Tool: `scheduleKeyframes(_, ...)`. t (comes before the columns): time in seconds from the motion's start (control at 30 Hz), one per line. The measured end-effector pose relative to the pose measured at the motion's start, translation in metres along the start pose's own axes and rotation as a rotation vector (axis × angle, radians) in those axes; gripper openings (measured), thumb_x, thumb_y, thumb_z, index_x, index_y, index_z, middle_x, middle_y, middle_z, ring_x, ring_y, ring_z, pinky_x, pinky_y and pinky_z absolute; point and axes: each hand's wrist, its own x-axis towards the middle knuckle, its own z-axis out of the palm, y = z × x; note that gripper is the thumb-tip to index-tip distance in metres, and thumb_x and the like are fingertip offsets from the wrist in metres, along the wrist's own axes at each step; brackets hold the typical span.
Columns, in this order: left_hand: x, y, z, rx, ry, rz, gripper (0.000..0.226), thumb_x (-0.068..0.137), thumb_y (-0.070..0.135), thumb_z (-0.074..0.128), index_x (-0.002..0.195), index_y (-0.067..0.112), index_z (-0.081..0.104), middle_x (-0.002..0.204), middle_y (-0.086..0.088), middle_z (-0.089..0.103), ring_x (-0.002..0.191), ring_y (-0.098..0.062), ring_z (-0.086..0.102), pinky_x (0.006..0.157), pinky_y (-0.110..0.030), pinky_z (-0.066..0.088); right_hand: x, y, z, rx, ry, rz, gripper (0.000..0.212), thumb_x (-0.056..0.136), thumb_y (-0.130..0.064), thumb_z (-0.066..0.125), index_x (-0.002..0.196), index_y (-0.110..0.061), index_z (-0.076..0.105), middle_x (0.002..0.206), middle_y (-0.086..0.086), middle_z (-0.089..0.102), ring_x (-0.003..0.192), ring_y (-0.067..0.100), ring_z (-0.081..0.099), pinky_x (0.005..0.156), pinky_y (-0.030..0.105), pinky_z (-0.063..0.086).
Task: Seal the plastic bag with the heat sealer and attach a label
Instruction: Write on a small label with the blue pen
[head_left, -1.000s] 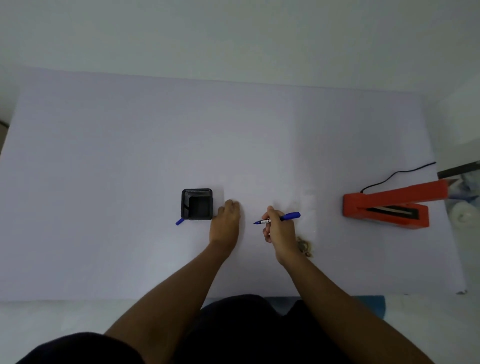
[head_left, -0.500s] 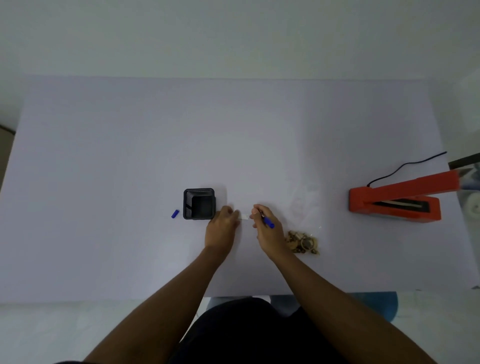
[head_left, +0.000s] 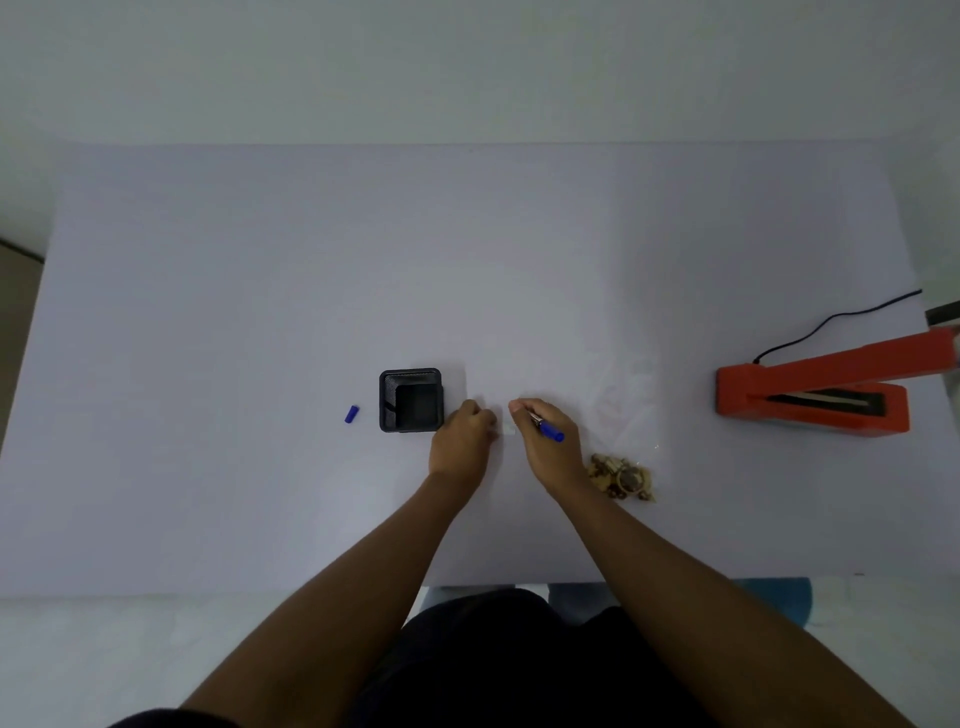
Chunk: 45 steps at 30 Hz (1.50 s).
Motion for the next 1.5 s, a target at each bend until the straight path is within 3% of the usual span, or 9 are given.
scheduleKeyframes(0.07, 0.0, 0.0, -0.001, 0.005, 0.004, 0.0, 0.006, 0.09, 0.013, 0.066, 0.095, 0.012, 0.068, 0.091, -0.005, 0.059, 0.075, -0.022, 0.059, 0.062, -0.033, 0.054, 0.0, -0.003, 0.005, 0.046, 0.027, 0.047, 0.025, 0.099, -0.034, 0.059, 0.107, -0.016, 0.074, 0.1, -0.003, 0.071, 0.09, 0.003, 0.065, 0.086, 0.017, 0.048)
scheduleKeyframes(0.17, 0.0, 0.0, -0.003, 0.004, 0.013, 0.011, 0.005, 0.09, 0.013, 0.066, 0.095, 0.012, 0.067, 0.092, -0.005, 0.059, 0.075, -0.021, 0.057, 0.062, -0.03, 0.052, 0.002, -0.007, 0.012, 0.048, 0.066, 0.091, 0.031, 0.101, -0.035, 0.055, 0.096, -0.01, 0.073, 0.088, -0.001, 0.069, 0.08, 0.002, 0.063, 0.075, 0.01, 0.046)
scheduleKeyframes(0.27, 0.001, 0.0, -0.005, 0.002, 0.026, 0.028, 0.002, 0.088, 0.012, 0.068, 0.089, 0.012, 0.066, 0.086, -0.004, 0.06, 0.071, -0.02, 0.056, 0.058, -0.029, 0.049, 0.004, -0.01, 0.014, 0.012, 0.086, 0.043, 0.025, 0.099, -0.029, 0.06, 0.103, -0.01, 0.075, 0.093, -0.003, 0.071, 0.081, 0.0, 0.064, 0.076, 0.004, 0.044)
scheduleKeyframes(0.4, 0.001, 0.006, -0.007, 0.055, 0.054, 0.075, 0.011, 0.08, 0.005, 0.074, 0.075, 0.012, 0.068, 0.067, -0.003, 0.062, 0.056, -0.019, 0.055, 0.048, -0.026, 0.038, 0.008, -0.007, 0.022, -0.125, 0.089, -0.081, 0.02, 0.098, -0.025, 0.062, 0.088, -0.011, 0.074, 0.081, 0.001, 0.072, 0.073, 0.01, 0.066, 0.072, 0.017, 0.052)
scheduleKeyframes(0.5, -0.004, 0.007, -0.004, 0.121, 0.08, 0.147, 0.016, 0.072, -0.002, 0.078, 0.069, 0.01, 0.069, 0.061, -0.005, 0.062, 0.053, -0.021, 0.055, 0.049, -0.029, 0.043, 0.009, 0.0, 0.029, -0.144, 0.084, -0.07, 0.025, 0.098, -0.026, 0.061, 0.081, -0.011, 0.071, 0.074, 0.003, 0.07, 0.07, 0.015, 0.066, 0.071, 0.029, 0.057)
scheduleKeyframes(0.77, -0.02, 0.005, 0.003, 0.282, 0.069, 0.234, 0.012, 0.075, 0.008, 0.079, 0.084, 0.011, 0.072, 0.076, -0.005, 0.068, 0.071, -0.024, 0.06, 0.069, -0.04, 0.052, 0.003, 0.018, 0.028, -0.148, 0.038, -0.056, 0.031, 0.099, -0.03, 0.059, 0.073, -0.015, 0.065, 0.066, -0.001, 0.065, 0.064, 0.015, 0.063, 0.067, 0.036, 0.055)
scheduleKeyframes(0.97, -0.027, 0.001, 0.01, 0.323, 0.079, 0.256, 0.02, 0.079, 0.014, 0.075, 0.098, 0.012, 0.07, 0.09, -0.004, 0.068, 0.076, -0.023, 0.059, 0.071, -0.039, 0.05, 0.002, 0.022, 0.027, -0.118, 0.023, -0.037, 0.027, 0.098, -0.028, 0.06, 0.074, -0.016, 0.066, 0.067, -0.002, 0.065, 0.065, 0.015, 0.064, 0.067, 0.032, 0.056)
scheduleKeyframes(1.27, -0.031, 0.001, 0.01, 0.336, 0.124, 0.252, 0.032, 0.079, 0.02, 0.075, 0.11, 0.012, 0.069, 0.094, -0.004, 0.068, 0.074, -0.024, 0.059, 0.068, -0.04, 0.049, 0.004, 0.016, 0.028, -0.124, 0.015, -0.054, 0.023, 0.099, -0.024, 0.06, 0.078, -0.016, 0.066, 0.07, -0.002, 0.066, 0.065, 0.014, 0.065, 0.068, 0.025, 0.055)
scheduleKeyframes(1.5, -0.034, 0.004, 0.008, 0.359, 0.104, 0.225, 0.038, 0.077, 0.023, 0.078, 0.113, 0.013, 0.069, 0.098, -0.003, 0.07, 0.077, -0.026, 0.061, 0.07, -0.043, 0.049, 0.007, 0.014, 0.027, -0.196, 0.02, -0.076, 0.028, 0.099, -0.023, 0.06, 0.073, -0.014, 0.066, 0.066, -0.002, 0.065, 0.061, 0.014, 0.064, 0.065, 0.03, 0.056)
